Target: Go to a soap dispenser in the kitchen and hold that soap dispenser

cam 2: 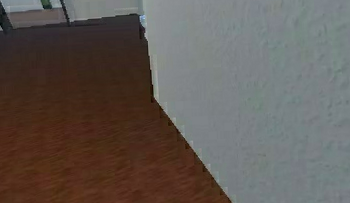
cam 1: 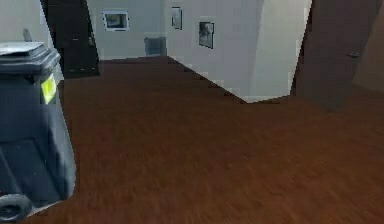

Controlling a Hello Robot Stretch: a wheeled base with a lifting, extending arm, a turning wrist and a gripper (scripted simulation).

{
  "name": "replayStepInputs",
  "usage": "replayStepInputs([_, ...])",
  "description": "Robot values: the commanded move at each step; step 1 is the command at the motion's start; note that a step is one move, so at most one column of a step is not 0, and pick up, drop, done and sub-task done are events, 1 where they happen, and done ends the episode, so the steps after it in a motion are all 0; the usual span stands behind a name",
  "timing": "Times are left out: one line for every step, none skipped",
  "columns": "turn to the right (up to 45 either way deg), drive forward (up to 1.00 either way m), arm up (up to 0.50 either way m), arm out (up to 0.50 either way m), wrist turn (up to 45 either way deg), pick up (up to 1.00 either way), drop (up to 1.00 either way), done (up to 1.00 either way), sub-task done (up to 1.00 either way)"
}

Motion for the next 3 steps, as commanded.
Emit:
replayStepInputs([0.0,0.15,0.0,0.0,0.0,0.0,0.0,0.0,0.0])
replayStepInputs([-9.0,0.0,0.0,0.0,0.0,0.0,0.0,0.0,0.0])
replayStepInputs([0.0,1.0,0.0,0.0,0.0,0.0,0.0,0.0,0.0])
